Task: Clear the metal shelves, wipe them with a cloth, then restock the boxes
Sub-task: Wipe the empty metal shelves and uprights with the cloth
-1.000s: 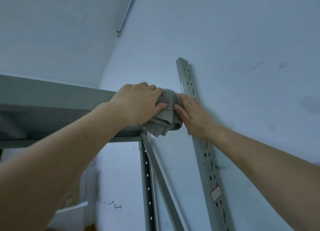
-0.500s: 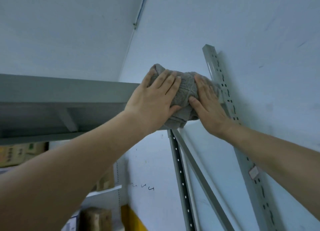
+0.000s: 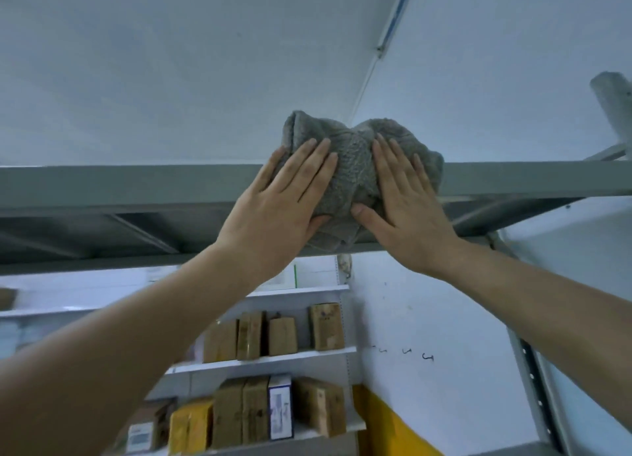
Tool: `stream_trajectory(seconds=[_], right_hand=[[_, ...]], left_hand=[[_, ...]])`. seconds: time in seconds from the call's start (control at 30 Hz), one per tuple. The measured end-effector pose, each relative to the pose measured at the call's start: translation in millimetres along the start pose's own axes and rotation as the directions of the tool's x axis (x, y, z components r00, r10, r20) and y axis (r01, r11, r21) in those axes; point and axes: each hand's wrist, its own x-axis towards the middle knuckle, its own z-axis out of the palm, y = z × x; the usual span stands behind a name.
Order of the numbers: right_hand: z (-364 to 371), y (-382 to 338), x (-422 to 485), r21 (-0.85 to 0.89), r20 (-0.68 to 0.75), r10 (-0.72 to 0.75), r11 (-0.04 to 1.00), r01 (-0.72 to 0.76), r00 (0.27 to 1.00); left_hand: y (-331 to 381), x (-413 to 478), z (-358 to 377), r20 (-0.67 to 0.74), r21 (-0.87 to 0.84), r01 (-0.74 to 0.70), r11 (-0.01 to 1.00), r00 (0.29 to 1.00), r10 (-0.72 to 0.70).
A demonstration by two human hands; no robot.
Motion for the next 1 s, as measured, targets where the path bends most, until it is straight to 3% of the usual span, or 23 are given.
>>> stream_trajectory(seconds=[0.3, 0.57, 0.8, 1.0], right_hand=[[67.5, -224.9, 68.2, 0.023, 0.092, -0.118, 0.993, 0.116, 0.989], [96.8, -349.0, 115.0, 0.087, 0.199, -0.243, 0.969, 0.230, 0.949], [91.0, -324.7, 109.8, 0.137, 0.163, -0.306, 0.949, 0.285, 0.938], [63.2, -221.7, 76.1, 0.057, 0.132, -0.317, 0.948, 0.312, 0.939]], left_hand=[[-179.1, -159.4, -31.4, 0.129, 0.137, 0.080, 0.987, 0.987, -0.098], [-273.8, -252.2, -61.2, 0.212, 0.184, 0.184, 0.966, 0.952, -0.222], [-244.6, -241.5, -61.5, 0.188, 0.062, 0.336, 0.940, 0.921, -0.341], [-163.7, -185.1, -44.1, 0.112, -0.032, 0.297, 0.954, 0.950, -0.292]])
